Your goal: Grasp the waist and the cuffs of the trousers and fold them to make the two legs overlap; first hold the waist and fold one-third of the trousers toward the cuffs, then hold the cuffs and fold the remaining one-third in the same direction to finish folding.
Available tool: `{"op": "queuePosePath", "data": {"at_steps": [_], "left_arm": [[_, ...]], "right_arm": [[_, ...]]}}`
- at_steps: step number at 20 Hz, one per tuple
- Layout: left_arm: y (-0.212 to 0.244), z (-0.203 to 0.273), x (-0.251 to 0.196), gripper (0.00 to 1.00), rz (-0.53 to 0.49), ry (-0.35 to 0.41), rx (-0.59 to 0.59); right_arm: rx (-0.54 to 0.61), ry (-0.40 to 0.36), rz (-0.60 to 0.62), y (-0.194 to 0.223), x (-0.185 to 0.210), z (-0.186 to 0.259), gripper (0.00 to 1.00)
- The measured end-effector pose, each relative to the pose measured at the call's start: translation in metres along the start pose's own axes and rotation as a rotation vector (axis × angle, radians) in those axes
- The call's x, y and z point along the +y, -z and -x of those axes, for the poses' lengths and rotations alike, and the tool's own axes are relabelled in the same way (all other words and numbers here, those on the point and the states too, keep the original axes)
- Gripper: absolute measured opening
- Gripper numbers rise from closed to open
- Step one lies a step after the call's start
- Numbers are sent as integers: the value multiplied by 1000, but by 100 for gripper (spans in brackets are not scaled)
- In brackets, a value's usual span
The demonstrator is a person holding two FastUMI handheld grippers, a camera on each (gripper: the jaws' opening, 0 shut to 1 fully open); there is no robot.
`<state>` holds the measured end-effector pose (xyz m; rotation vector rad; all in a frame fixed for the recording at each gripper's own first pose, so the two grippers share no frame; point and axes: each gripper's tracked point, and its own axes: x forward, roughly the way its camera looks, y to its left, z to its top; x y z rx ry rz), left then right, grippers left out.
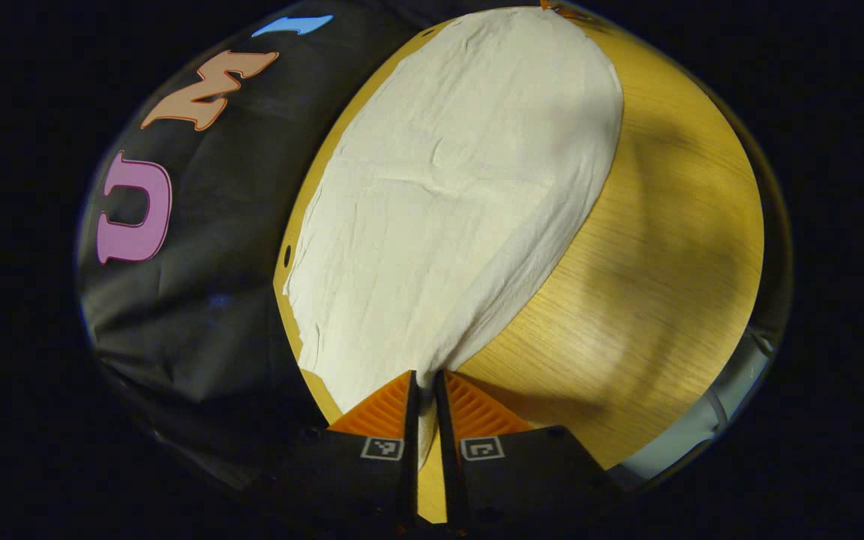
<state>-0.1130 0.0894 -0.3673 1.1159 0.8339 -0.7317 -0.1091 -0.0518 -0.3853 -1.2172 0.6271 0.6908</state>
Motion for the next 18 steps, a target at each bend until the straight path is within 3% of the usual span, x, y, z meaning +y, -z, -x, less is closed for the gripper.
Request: {"op": "queuePosePath", "data": {"at_steps": [3,7,12,18], "left_arm": [[3,2,2,0,24,-24,19],[4,5,7,0,99,-20,49],[-7,18,39,0,197,-101,50],[-27,13,108,0,253,-225,66]], "right_arm": [[-1,-15,-35,3,-1,1,11],[-17,29,-64,0,-26,11,11],[-55,109,-113,-4,-63,21,11],[-143,179,-145,-15,-105,24,11]]}}
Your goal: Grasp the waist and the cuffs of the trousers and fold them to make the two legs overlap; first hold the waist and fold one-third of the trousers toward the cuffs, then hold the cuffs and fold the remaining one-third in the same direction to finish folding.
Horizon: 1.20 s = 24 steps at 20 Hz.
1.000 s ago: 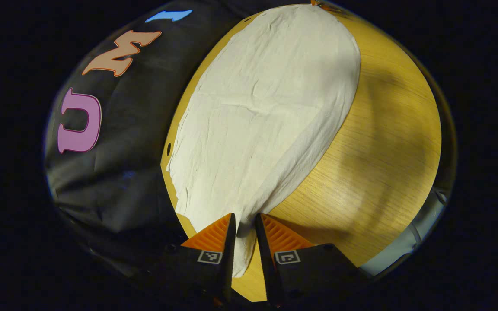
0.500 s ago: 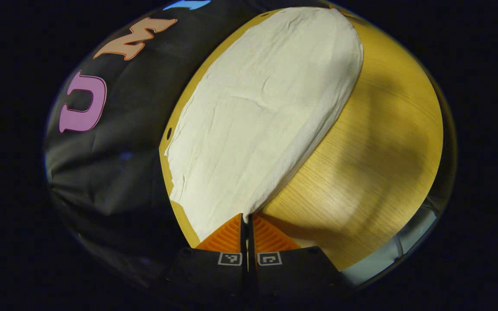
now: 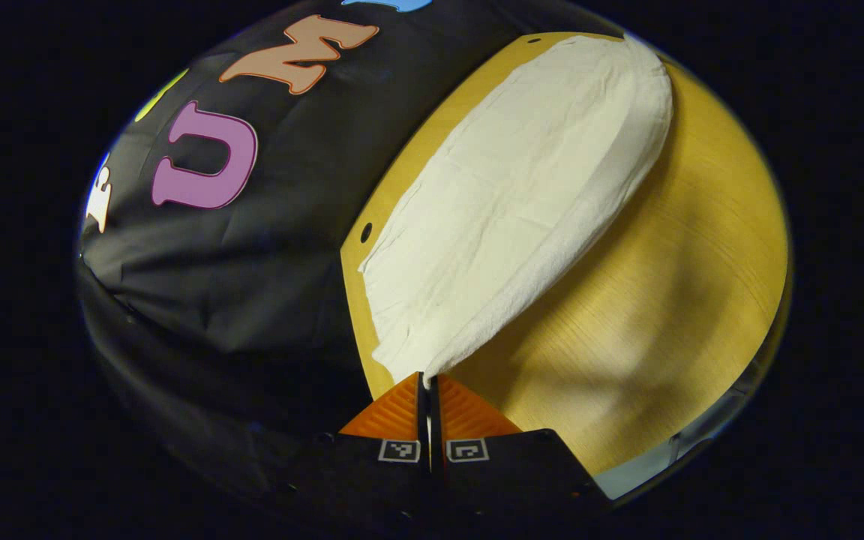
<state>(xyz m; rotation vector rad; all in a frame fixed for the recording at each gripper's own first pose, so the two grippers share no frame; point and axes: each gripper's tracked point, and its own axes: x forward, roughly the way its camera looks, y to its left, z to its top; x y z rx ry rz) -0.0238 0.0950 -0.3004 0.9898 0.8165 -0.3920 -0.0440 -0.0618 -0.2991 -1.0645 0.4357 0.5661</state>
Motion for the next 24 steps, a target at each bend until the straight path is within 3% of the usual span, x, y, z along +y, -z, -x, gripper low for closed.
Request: {"op": "queuePosePath", "data": {"at_steps": [7,18,24], "left_arm": [[-51,-19,58,0,59,-118,-46],[-115,-107,117,0,170,-93,-163],[-154,-168,130,0,189,-86,-213]], "right_arm": [[-54,57,-37,-20,-51,-27,11],[48,144,-38,-54,-99,-93,10],[148,153,-80,-48,-90,-151,11]]}}
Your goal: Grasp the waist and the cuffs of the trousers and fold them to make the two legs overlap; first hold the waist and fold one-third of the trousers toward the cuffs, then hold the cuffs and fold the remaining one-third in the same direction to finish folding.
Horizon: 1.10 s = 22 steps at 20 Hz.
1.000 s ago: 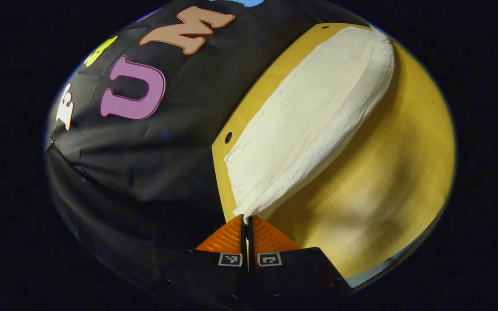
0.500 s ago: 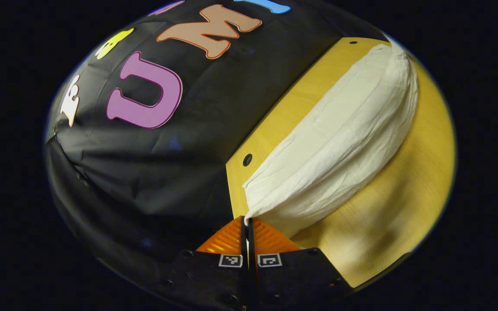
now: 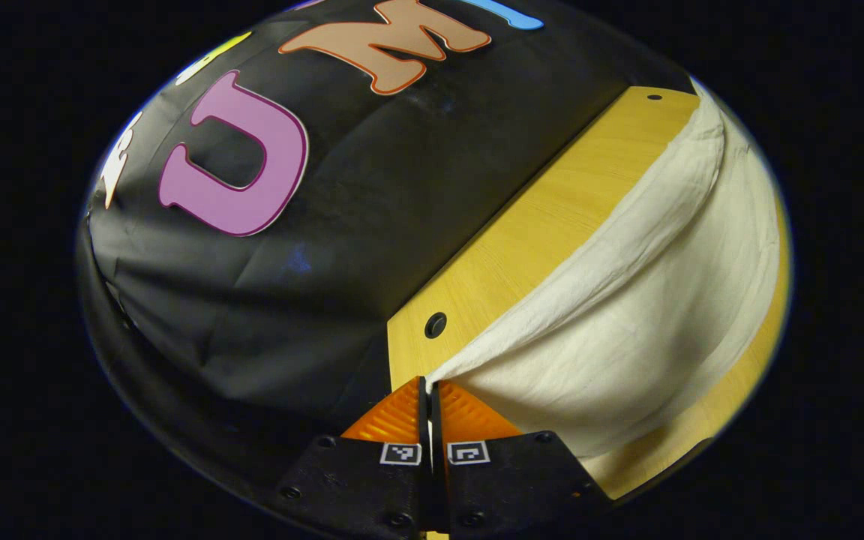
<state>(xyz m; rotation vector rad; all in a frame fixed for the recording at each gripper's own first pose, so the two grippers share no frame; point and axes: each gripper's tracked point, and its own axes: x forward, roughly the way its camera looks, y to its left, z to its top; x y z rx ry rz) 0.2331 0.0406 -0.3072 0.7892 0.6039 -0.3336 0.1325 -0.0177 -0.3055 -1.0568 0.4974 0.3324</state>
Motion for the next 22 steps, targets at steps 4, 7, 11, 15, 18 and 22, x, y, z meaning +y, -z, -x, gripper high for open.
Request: {"op": "queuePosePath", "data": {"at_steps": [4,7,11,15,18,22], "left_arm": [[-3,-45,-22,0,1,30,-5],[4,-71,-40,0,14,51,7],[12,-84,-54,0,80,69,2],[-7,-63,-54,95,200,66,-74],[-34,-31,-48,96,312,55,-143],[-67,12,-34,95,437,31,-221]], "right_arm": [[64,-25,-21,1,29,-39,11],[109,-44,-46,3,51,-62,10],[173,-41,-109,10,62,-72,29],[173,6,-285,3,44,-51,98],[171,33,-434,8,30,-26,98],[176,24,-633,31,16,-4,98]]}}
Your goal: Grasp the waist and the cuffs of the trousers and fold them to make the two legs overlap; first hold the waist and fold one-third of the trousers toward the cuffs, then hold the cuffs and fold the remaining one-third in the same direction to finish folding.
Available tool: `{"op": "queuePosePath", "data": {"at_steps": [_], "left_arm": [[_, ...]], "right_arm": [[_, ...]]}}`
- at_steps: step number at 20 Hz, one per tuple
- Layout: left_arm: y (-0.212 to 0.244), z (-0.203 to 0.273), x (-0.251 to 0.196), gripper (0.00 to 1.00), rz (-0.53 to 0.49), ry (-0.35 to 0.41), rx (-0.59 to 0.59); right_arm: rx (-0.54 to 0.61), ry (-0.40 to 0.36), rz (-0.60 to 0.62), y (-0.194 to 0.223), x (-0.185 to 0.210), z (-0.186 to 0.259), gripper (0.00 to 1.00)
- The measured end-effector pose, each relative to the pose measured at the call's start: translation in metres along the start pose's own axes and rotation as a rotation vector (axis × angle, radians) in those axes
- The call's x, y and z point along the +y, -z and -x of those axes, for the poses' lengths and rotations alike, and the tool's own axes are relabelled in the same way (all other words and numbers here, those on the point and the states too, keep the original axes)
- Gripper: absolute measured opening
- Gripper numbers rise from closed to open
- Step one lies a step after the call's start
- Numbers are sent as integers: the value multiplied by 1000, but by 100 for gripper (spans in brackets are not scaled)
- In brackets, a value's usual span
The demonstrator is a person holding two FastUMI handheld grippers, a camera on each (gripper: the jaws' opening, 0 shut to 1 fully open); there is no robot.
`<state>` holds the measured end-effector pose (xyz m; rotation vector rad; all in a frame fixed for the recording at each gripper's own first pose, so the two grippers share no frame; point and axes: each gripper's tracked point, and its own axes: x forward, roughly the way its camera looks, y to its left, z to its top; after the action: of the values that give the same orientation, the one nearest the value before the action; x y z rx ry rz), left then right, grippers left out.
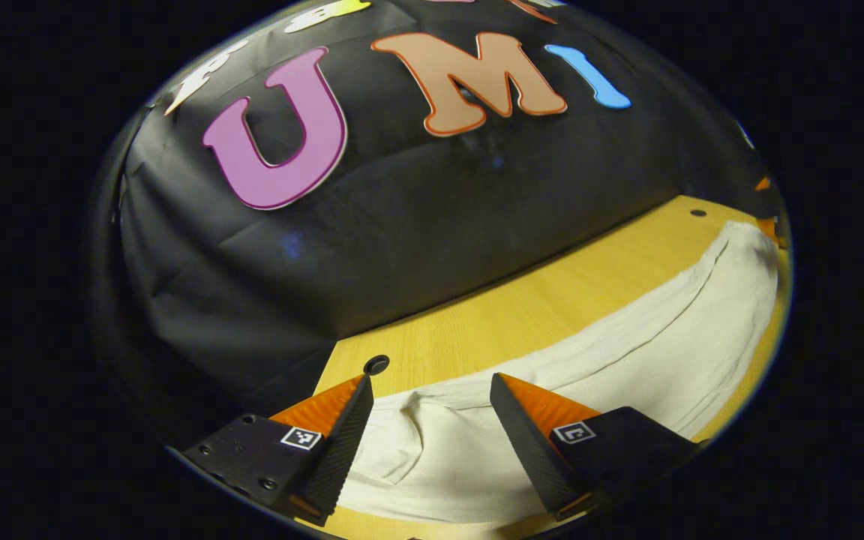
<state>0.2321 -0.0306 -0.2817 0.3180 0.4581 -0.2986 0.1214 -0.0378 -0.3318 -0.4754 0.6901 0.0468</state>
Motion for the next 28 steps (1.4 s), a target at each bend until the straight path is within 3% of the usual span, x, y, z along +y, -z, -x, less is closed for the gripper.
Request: {"op": "queuePosePath", "data": {"at_steps": [4,12,19,24,28], "left_arm": [[-25,19,-5,95,31,-16,-64],[-60,57,-46,95,64,-15,-103],[-62,79,-69,96,46,-25,-75],[-63,91,-73,96,40,-44,-71],[-64,97,-76,96,47,-56,-67]], "right_arm": [[7,-19,-122,17,-26,7,100],[122,-84,-390,75,-33,-5,98],[258,-131,-648,112,-20,-19,100],[313,-178,-829,117,-7,-30,94],[346,-182,-902,121,-1,-34,96]]}}
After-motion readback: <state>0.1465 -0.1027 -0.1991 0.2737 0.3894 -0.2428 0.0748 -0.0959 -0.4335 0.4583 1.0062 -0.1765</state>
